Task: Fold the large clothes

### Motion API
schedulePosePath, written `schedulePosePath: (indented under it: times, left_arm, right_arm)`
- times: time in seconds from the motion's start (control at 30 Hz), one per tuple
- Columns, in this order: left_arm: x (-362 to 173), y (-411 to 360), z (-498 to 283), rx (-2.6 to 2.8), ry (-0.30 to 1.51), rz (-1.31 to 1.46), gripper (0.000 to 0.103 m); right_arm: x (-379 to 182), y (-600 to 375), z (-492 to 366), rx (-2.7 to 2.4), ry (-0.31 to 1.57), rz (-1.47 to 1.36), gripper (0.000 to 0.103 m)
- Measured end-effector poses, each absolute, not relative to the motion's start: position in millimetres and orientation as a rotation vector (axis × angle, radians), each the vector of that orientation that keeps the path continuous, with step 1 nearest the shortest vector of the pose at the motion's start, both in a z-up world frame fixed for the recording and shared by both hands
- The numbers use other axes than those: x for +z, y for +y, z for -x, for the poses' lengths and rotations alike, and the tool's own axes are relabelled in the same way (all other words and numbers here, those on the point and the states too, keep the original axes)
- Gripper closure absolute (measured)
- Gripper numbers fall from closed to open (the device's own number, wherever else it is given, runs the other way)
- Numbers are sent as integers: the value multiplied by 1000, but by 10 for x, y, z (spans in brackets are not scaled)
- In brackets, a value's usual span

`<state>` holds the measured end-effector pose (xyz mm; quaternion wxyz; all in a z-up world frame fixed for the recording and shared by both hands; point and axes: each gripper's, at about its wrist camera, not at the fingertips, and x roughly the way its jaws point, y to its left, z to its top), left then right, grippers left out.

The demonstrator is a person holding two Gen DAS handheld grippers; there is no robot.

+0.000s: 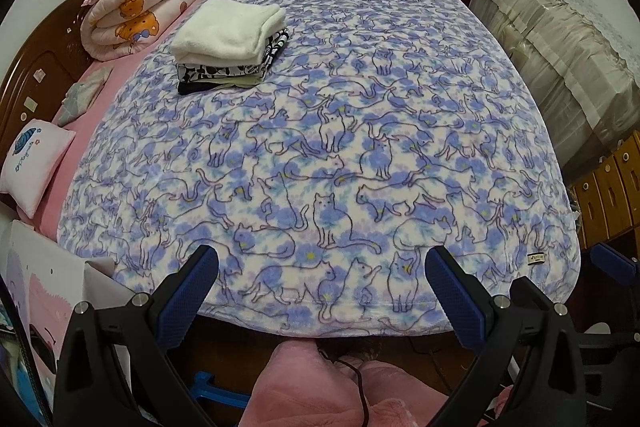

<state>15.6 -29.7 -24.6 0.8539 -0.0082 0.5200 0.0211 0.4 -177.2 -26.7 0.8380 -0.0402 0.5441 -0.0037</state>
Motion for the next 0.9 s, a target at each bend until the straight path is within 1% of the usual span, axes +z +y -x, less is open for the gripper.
schedulePosePath:
  times: [0.9]
  left_arm:
    - [-319,-263,-147,38,1130,45,1]
  right_arm:
    - [-307,-1830,-43,-4,1167,94,0]
